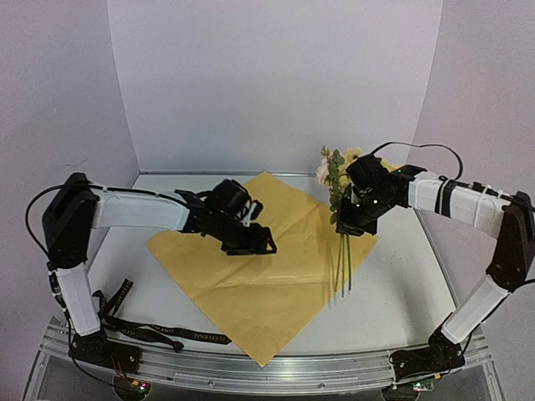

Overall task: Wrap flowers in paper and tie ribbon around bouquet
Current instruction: Place the fake flower on the flattened wrapping paper.

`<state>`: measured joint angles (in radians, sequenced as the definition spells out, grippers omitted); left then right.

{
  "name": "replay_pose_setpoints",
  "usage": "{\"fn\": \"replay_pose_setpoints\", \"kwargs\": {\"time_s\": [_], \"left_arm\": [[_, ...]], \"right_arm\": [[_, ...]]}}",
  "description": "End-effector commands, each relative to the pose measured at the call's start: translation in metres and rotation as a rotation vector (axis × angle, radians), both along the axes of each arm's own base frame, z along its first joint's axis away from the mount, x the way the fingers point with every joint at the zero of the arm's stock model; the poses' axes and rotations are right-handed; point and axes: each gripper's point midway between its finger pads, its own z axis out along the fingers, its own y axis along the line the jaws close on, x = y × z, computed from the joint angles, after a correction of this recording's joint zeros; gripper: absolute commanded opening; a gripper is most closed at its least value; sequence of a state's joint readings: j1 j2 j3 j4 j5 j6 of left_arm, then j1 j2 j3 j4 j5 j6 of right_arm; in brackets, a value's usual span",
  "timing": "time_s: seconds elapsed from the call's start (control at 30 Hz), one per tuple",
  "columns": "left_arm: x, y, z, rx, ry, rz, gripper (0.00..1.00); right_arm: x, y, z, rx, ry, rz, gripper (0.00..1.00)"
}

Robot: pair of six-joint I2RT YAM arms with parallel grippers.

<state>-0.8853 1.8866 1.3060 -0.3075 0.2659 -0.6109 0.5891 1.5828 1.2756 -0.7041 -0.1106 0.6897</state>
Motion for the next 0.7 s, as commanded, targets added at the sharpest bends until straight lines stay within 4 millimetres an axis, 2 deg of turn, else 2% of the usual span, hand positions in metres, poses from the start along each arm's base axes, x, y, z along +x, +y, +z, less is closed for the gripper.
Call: {"fn": "replay_pose_setpoints", "kwargs": {"time_s": [0.0,0.07,0.13,0.2,0.3,0.47,0.67], "left_arm": [[0.057,0.096,0.037,0.015,-0.090,0.343,0.73],[0.061,0.127,0.021,0.032,-0.047,0.385,0.71],[0.065,0.147,0.014,0.033,-0.030,0.407,0.70],[0.068,0.159,0.009,0.051,-0.023,0.422,0.70],[0.071,0.175,-0.003,0.062,0.003,0.444,0.69],[0.076,0.197,-0.024,0.053,0.057,0.496,0.68],[0.073,0.203,-0.049,0.069,0.118,0.502,0.67]], "right_arm": [[0.043,0.068,0.030,0.164,-0.101,0.079,0.00],[0.058,0.096,0.024,0.186,-0.100,0.118,0.00],[0.072,0.124,0.026,0.230,-0.112,0.153,0.00],[0.082,0.149,0.023,0.262,-0.131,0.194,0.00],[0.096,0.179,0.008,0.290,-0.124,0.230,0.00],[0.111,0.202,-0.023,0.304,-0.097,0.230,0.00],[0.127,0.219,-0.049,0.308,-0.108,0.256,0.00]]}}
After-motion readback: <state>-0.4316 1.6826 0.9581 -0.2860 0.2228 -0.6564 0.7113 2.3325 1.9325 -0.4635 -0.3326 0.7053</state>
